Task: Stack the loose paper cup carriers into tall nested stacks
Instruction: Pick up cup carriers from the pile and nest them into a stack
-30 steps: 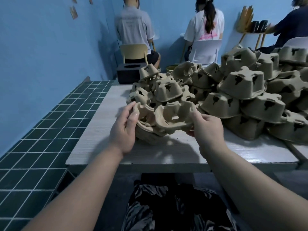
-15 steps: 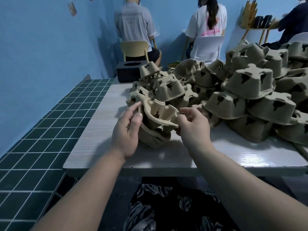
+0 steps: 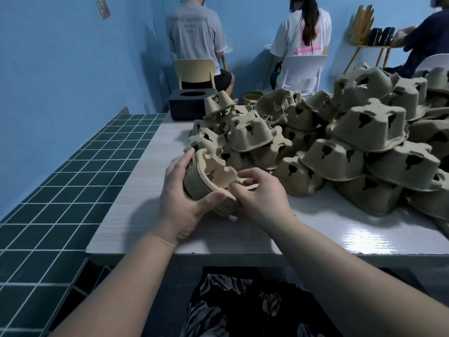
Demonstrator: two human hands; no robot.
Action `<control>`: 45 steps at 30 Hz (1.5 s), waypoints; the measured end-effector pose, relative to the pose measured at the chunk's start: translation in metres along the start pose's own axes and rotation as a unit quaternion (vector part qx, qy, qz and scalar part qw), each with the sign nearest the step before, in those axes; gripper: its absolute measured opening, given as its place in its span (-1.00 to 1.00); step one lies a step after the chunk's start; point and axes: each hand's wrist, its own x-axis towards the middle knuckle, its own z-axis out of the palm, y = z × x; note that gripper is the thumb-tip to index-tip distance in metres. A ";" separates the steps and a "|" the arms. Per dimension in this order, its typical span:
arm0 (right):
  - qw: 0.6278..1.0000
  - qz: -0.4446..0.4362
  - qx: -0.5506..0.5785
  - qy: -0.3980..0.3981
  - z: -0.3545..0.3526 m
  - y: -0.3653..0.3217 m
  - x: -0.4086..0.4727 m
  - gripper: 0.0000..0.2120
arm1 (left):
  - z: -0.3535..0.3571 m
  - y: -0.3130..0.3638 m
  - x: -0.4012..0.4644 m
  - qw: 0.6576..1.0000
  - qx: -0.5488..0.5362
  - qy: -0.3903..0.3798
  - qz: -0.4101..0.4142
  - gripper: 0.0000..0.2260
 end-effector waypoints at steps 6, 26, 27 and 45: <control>0.999 -0.005 0.018 0.028 -0.011 0.001 0.026 -0.77 | 0.000 0.002 0.007 1.000 0.011 0.003 -0.005 -0.38; 0.951 0.123 0.269 0.091 -0.010 -0.007 0.071 -0.82 | 0.003 -0.013 0.004 0.999 -0.025 0.034 0.024 -0.32; 0.955 0.103 0.259 0.104 -0.014 -0.006 0.068 -0.78 | 0.004 -0.014 0.004 0.999 -0.025 0.034 0.029 -0.33; 0.992 -0.108 -0.068 0.002 -0.038 0.001 -0.002 -0.70 | 0.005 -0.014 0.000 0.998 -0.002 0.029 0.051 -0.32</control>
